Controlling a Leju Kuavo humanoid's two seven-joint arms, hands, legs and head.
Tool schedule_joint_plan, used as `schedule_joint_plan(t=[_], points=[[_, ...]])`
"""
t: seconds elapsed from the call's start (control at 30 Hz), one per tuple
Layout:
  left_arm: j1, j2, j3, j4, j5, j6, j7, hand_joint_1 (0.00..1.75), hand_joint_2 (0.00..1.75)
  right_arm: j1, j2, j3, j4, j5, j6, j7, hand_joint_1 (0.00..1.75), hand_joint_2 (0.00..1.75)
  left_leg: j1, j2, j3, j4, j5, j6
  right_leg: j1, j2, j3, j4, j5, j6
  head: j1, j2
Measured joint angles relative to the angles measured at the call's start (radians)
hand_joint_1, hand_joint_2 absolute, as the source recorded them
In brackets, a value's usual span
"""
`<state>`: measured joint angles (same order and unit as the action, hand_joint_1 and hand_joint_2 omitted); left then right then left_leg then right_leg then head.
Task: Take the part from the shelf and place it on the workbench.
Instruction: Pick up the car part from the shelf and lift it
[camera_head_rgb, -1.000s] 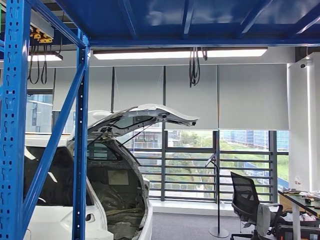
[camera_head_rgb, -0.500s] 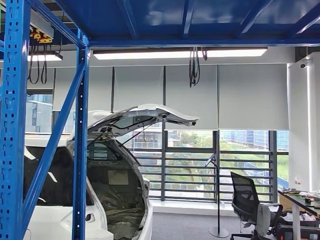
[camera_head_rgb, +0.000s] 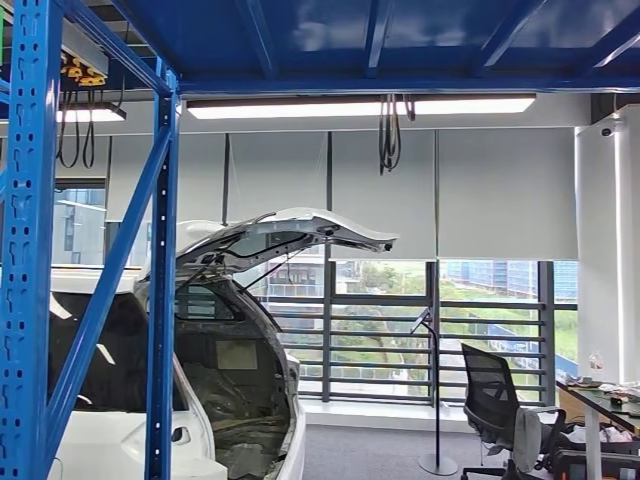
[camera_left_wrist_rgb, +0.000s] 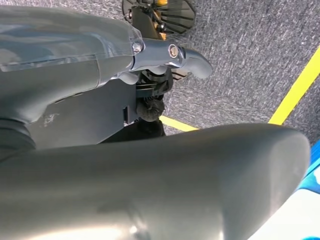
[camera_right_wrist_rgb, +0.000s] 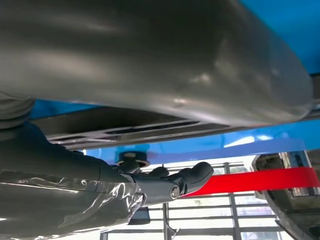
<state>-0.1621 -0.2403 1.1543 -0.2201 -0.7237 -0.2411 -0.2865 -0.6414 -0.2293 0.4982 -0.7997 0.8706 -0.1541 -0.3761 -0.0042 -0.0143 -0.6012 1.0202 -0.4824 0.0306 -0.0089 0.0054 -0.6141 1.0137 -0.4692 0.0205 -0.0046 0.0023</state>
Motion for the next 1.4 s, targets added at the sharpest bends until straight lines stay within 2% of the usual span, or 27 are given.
schedule_joint_plan(t=[0.73, 1.4], points=[[0.001, 0.000, -0.007, 0.000, -0.001, 0.000, 0.006, 0.00, 0.00, 0.000, 0.023, -0.004, 0.036, 0.016, -0.023, 0.005, 0.00, 0.00, 0.000, 0.000, 0.000, 0.000, 0.000, 0.000, 0.000, 0.000, 0.000, 0.000, 0.000, 0.000, 0.000, 0.000], [-0.001, 0.000, -0.033, 0.000, -0.021, 0.000, 0.019, 0.00, 0.00, -0.061, 0.082, -0.018, 0.146, 0.043, -0.063, 0.027, 0.00, 0.00, 0.000, 0.000, 0.000, 0.000, 0.000, 0.000, 0.000, 0.000, 0.000, 0.000, 0.000, 0.000, 0.000, 0.000]])
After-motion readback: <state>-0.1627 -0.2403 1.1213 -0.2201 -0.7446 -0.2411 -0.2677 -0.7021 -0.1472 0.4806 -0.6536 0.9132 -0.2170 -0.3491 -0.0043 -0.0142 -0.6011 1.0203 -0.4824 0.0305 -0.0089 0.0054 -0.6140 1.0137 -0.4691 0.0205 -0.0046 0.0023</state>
